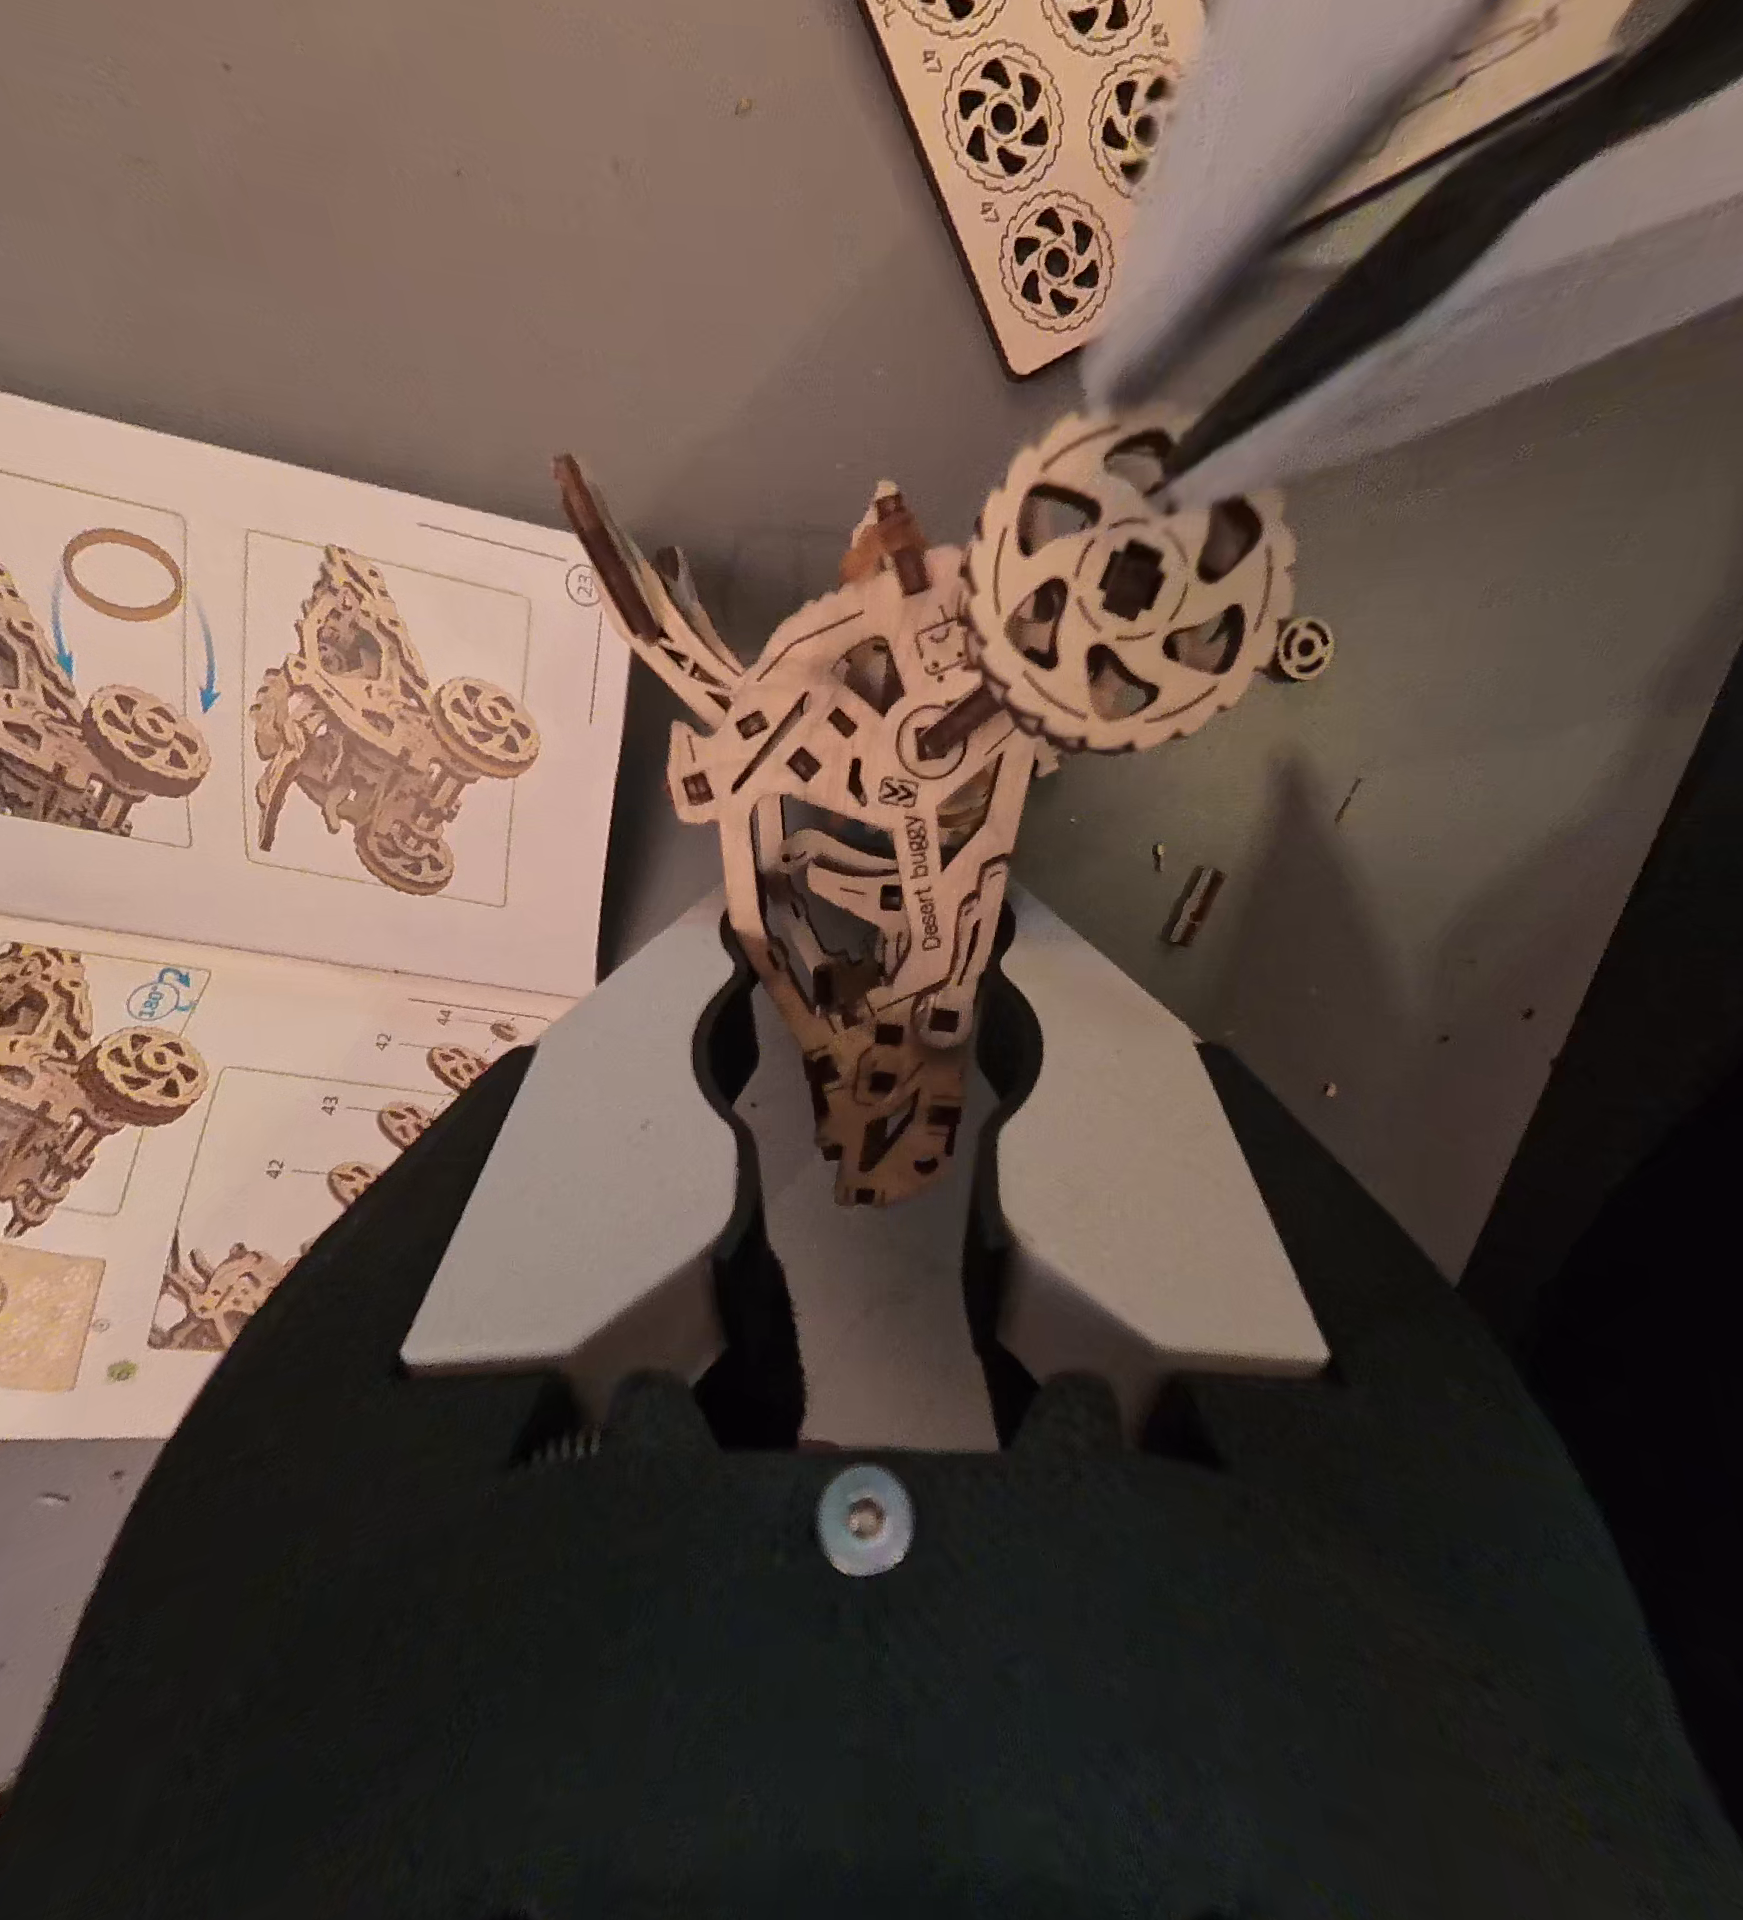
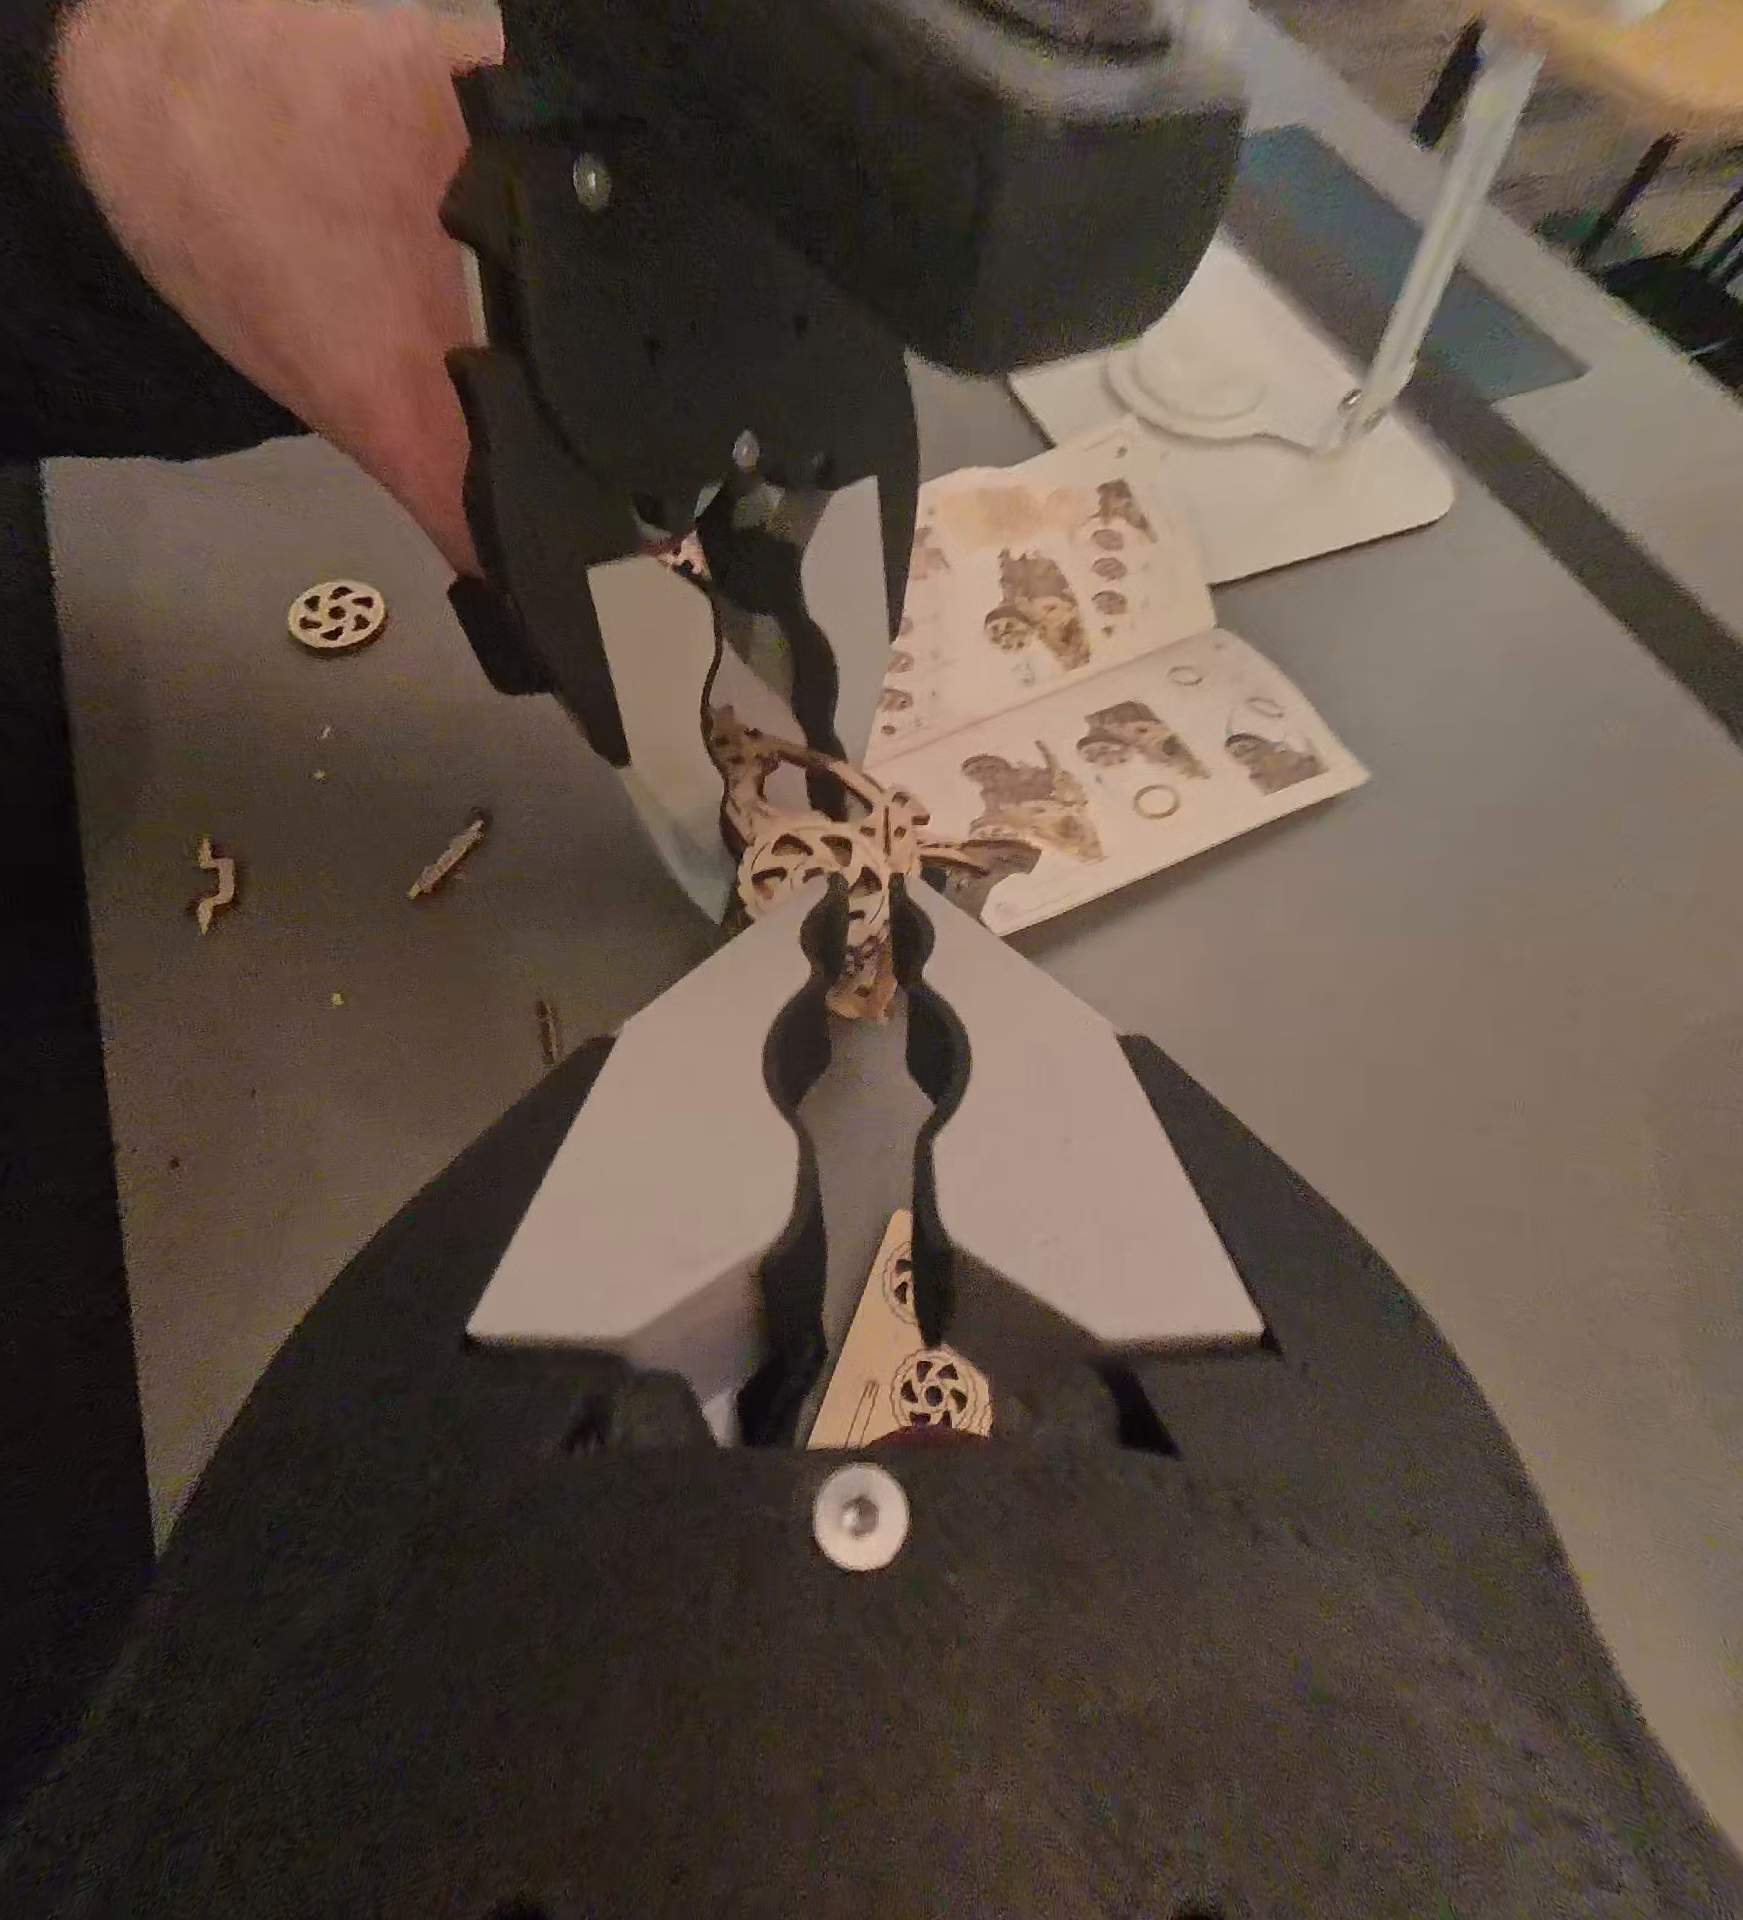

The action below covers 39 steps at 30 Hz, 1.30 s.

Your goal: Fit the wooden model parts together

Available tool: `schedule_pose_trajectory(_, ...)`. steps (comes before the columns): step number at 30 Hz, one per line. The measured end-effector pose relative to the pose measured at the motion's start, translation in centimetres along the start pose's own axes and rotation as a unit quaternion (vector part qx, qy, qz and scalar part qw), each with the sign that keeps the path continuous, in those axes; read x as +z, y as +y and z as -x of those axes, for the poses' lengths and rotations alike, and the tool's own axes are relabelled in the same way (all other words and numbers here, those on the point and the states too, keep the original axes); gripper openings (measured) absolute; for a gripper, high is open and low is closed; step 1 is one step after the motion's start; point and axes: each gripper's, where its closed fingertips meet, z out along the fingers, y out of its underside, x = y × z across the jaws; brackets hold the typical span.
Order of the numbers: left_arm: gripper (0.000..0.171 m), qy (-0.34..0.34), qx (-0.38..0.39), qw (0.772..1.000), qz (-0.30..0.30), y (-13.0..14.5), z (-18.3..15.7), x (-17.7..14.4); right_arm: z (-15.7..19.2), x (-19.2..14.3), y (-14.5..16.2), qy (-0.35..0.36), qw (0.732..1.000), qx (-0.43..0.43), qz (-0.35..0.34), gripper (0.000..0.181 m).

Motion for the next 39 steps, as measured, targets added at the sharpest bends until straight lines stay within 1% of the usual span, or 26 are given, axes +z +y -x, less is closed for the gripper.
schedule_pose_trajectory(2, 0.036, 0.000, 0.003, 1.000, 0.001, -0.1, -0.1, 0.1, 0.6, -0.9, -2.1, -0.015, 0.999, 0.004, -0.043, 0.001)
schedule_pose_trajectory(3, 0.036, 0.001, 0.003, 1.000, 0.002, -0.2, -0.2, 0.2, 0.6, -0.8, -2.2, -0.005, 0.999, -0.006, -0.037, 0.006)
schedule_pose_trajectory(5, 0.036, 0.000, 0.006, 1.000, 0.004, -0.2, -0.3, 0.2, 0.6, 0.2, -0.5, 0.010, 0.999, -0.032, 0.009, 0.009)
schedule_pose_trajectory(8, 0.036, 0.004, 0.004, 1.000, 0.003, -0.2, -0.3, 0.3, 0.9, 0.4, 0.3, -0.003, 1.000, -0.022, 0.023, 0.003)
schedule_pose_trajectory(9, 0.036, 0.001, 0.004, 1.000, 0.006, -0.1, -0.2, 0.3, 0.9, -0.1, -0.6, 0.004, 1.000, -0.028, 0.011, 0.005)
schedule_pose_trajectory(11, 0.036, 0.000, 0.004, 1.000, 0.005, -0.2, -0.2, 0.4, 1.6, -1.0, -2.7, -0.008, 0.999, -0.030, -0.021, 0.000)
schedule_pose_trajectory(12, 0.036, 0.000, 0.005, 1.000, 0.005, -0.3, -0.3, 0.4, 1.2, -0.9, -2.4, 0.009, 0.999, -0.047, 0.000, 0.003)
schedule_pose_trajectory(14, 0.035, -0.002, 0.008, 1.000, 0.006, -0.5, -0.4, 0.4, 1.1, 0.6, 0.9, 0.000, 0.995, -0.048, 0.090, 0.003)
schedule_pose_trajectory(15, 0.036, -0.002, 0.007, 1.000, 0.013, -0.3, -0.4, 0.5, 1.4, 0.5, 0.6, -0.017, 0.996, -0.035, 0.078, 0.001)
schedule_pose_trajectory(16, 0.035, 0.000, 0.009, 1.000, 0.004, -0.5, -0.5, 0.4, 1.0, 0.1, 0.5, -0.006, 0.995, -0.044, 0.091, 0.000)
schedule_pose_trajectory(18, 0.036, -0.004, 0.008, 1.000, 0.009, -0.4, -0.4, 0.4, 1.2, -1.3, -2.4, 0.004, 0.998, -0.059, 0.034, 0.000)
schedule_pose_trajectory(19, 0.036, -0.005, 0.008, 1.000, 0.007, -0.5, -0.3, 0.3, 1.0, -1.4, -2.6, 0.008, 0.998, -0.058, 0.032, 0.000)
schedule_pose_trajectory(21, 0.035, -0.004, 0.006, 1.000, 0.002, -0.7, -0.4, 0.3, 0.8, 0.3, 1.0, -0.005, 0.994, -0.040, 0.097, 0.009)
schedule_pose_trajectory(22, 0.036, -0.011, 0.010, 1.000, 0.014, -0.4, -0.2, 0.4, 1.2, 0.4, 0.7, -0.025, 0.997, -0.021, 0.070, 0.006)
schedule_pose_trajectory(23, 0.036, -0.005, 0.011, 1.000, 0.002, -0.6, -0.4, 0.3, 0.7, -0.1, 0.5, -0.004, 0.996, -0.035, 0.082, 0.002)
schedule_pose_trajectory(24, 0.036, 0.006, 0.006, 1.000, 0.000, -0.7, -0.7, 0.4, 0.4, -0.8, -0.9, 0.018, 0.996, -0.052, 0.064, 0.002)
schedule_pose_trajectory(25, 0.036, 0.001, 0.007, 1.000, 0.005, -0.6, -0.5, 0.5, 1.0, -1.3, -2.4, 0.005, 0.998, -0.047, 0.036, 0.000)
schedule_pose_trajectory(26, 0.036, -0.004, 0.010, 1.000, 0.008, -0.5, -0.4, 0.5, 1.1, -1.4, -2.7, 0.007, 0.998, -0.051, 0.037, 0.001)
schedule_pose_trajectory(28, 0.036, 0.002, 0.008, 1.000, 0.004, -0.7, -0.6, 0.4, 0.9, -0.1, 0.1, 0.006, 0.994, -0.055, 0.097, 0.010)
schedule_pose_trajectory(29, 0.036, -0.003, 0.009, 1.000, 0.012, -0.5, -0.5, 0.4, 1.1, 0.4, 0.4, -0.010, 0.996, -0.041, 0.083, 0.004)
schedule_pose_trajectory(31, 0.036, 0.008, 0.006, 1.000, -0.003, -0.9, -0.7, 0.3, 0.1, -0.5, 0.3, 0.017, 0.993, -0.054, 0.106, 0.010)
schedule_pose_trajectory(33, 0.036, 0.002, 0.008, 1.000, 0.006, -0.7, -0.6, 0.4, 0.7, -1.4, -1.9, 0.006, 0.996, -0.053, 0.065, 0.005)
schedule_pose_trajectory(34, 0.036, 0.006, 0.008, 1.000, 0.005, -0.8, -0.7, 0.4, 0.6, -1.5, -2.0, 0.011, 0.996, -0.059, 0.065, 0.006)
schedule_pose_trajectory(36, 0.036, 0.011, 0.009, 1.000, 0.009, -0.9, -0.9, 0.5, 0.7, -0.6, 0.2, -0.002, 0.993, -0.052, 0.102, 0.009)
schedule_pose_trajectory(37, 0.036, 0.010, 0.009, 1.000, 0.012, -0.9, -0.8, 0.5, 0.8, -0.2, 0.7, -0.012, 0.994, -0.045, 0.097, 0.002)
schedule_pose_trajectory(39, 0.036, 0.018, 0.007, 1.000, 0.005, -1.1, -0.8, 0.4, 0.7, -0.3, 0.9, -0.011, 0.995, -0.040, 0.090, 0.000)
